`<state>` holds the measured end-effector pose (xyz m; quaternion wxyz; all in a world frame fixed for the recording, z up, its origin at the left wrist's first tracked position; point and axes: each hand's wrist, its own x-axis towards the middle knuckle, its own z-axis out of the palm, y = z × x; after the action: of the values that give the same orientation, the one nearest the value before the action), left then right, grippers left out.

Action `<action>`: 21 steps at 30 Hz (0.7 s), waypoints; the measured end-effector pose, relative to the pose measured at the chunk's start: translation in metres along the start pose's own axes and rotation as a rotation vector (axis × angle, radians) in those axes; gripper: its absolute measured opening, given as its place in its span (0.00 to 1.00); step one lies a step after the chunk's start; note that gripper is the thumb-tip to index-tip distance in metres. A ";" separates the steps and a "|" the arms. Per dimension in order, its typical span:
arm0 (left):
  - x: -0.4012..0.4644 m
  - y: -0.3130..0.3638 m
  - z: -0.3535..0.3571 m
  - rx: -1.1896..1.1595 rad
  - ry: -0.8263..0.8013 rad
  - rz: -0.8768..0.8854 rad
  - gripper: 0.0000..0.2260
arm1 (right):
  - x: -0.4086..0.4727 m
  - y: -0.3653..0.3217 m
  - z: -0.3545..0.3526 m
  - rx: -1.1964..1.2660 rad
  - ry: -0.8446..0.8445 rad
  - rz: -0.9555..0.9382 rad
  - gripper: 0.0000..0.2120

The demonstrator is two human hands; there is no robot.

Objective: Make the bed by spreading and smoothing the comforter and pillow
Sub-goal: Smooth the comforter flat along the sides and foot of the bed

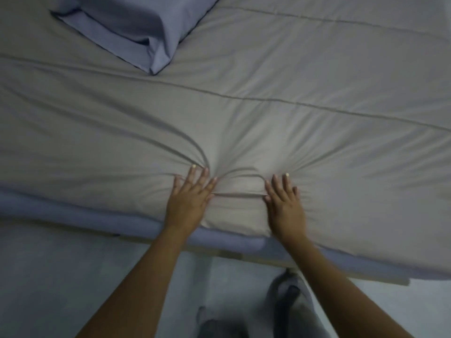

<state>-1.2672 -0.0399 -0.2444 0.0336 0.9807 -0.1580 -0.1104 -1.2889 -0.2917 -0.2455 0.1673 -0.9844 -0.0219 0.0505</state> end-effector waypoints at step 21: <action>-0.030 -0.307 -0.045 0.078 -0.107 0.166 0.38 | 0.046 -0.251 0.056 0.036 -0.022 0.044 0.38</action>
<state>-1.1915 0.2622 -0.2249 -0.0042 0.9575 -0.2444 -0.1532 -1.2552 -0.0343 -0.2194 0.1834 -0.9808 -0.0011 0.0656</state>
